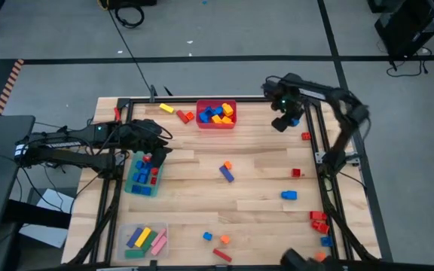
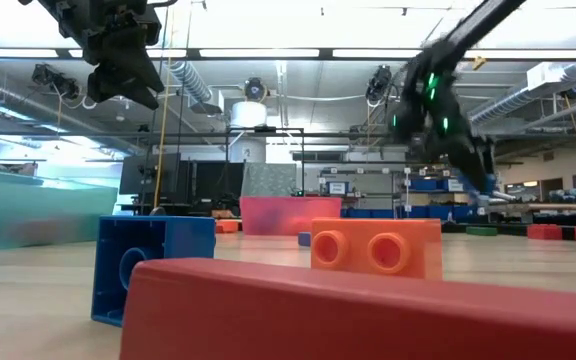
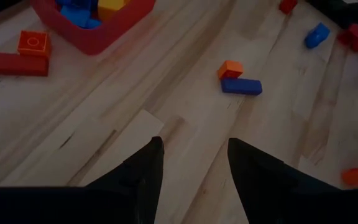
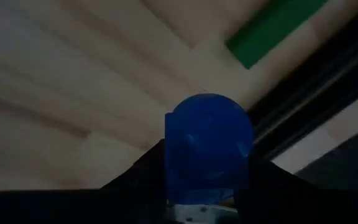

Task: Sort blocks by size
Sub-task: Put the blue 1 studded building block into the red bin

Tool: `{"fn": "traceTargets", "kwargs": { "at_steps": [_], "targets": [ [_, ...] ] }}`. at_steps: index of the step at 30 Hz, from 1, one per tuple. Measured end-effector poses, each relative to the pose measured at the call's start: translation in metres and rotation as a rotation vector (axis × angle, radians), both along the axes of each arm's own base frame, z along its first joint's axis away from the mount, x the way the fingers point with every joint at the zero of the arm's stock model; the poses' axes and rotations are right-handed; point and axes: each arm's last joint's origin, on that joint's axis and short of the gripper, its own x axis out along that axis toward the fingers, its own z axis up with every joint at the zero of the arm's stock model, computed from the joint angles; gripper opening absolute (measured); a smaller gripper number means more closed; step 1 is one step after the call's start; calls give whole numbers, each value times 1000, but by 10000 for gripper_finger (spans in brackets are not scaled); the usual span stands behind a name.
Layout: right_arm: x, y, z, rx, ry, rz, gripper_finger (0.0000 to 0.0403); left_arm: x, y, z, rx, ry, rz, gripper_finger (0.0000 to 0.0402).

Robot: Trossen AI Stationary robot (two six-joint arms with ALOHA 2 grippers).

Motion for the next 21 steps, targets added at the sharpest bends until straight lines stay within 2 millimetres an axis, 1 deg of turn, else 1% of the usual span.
{"fn": "traceTargets", "kwargs": {
  "at_steps": [3, 5, 7, 9, 12, 15, 18, 21],
  "targets": [
    [2, 20, 37, -133, -166, -36, 144, 0, 0, 0, 0, 0, 0, 188],
    [6, 31, 58, -226, -304, -78, 144, 0, 0, 0, 0, 0, 0, 188],
    [14, 40, 72, -296, -439, -98, 144, 0, 0, 0, 1, 1, -1, 188],
    [27, 46, 80, -342, -560, -99, 144, 0, 0, 0, 1, 1, -1, 188],
    [57, 49, 88, -378, -683, -60, 144, 0, 0, 0, 2, 1, -1, 188],
    [96, 48, 94, -389, -747, 7, 144, 0, 0, 0, 2, 1, -1, 188],
    [136, 39, 96, -406, -802, 85, 144, 0, 0, 0, 2, 1, -1, 188],
    [169, 25, 90, -411, -809, 136, 144, 0, 0, 0, 2, 1, -1, 188]
  ]
}}
